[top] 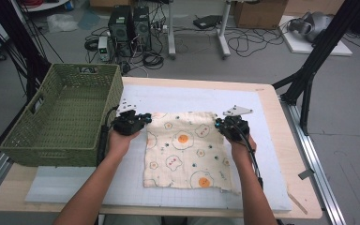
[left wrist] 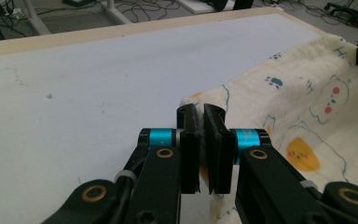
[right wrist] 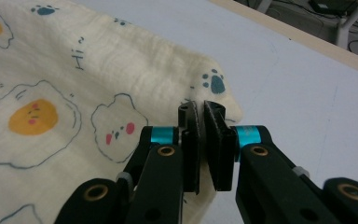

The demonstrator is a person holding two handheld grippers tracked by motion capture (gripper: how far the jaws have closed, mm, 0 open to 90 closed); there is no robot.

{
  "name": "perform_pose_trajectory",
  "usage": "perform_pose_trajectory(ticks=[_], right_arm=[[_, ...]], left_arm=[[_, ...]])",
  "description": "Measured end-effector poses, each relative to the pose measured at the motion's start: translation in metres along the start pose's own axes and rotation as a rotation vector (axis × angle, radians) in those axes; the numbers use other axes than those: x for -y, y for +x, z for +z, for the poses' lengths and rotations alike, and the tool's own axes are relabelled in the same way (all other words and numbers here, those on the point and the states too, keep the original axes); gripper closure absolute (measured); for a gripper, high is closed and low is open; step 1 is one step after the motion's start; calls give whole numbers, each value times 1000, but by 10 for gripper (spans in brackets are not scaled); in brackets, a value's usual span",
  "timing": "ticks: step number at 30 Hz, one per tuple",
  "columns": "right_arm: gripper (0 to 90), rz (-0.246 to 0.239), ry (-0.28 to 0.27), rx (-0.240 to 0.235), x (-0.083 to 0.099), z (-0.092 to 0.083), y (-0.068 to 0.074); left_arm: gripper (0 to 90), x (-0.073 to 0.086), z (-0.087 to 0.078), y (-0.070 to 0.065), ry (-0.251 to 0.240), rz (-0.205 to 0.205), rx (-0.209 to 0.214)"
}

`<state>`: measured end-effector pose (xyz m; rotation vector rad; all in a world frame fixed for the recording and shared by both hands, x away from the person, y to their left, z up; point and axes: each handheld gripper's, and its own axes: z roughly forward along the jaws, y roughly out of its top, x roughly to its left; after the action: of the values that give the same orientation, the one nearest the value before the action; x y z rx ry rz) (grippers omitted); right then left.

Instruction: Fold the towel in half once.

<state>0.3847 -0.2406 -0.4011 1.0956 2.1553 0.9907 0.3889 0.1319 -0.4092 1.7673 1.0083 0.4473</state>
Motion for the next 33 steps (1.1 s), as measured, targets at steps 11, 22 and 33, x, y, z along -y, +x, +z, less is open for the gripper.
perform_pose_trajectory(ticks=[11,22,33], right_arm=[[854,-12,-34,-39,18,-28,11],[853,-37,-45,-90,44,-47,24],[852,-68,-47,-108,66,-63,36]], left_arm=[[846,15,-26,-18,-26,18,60],[845,39,-41,-25,-21,7,102],[844,56,-55,-39,-11,47,145]])
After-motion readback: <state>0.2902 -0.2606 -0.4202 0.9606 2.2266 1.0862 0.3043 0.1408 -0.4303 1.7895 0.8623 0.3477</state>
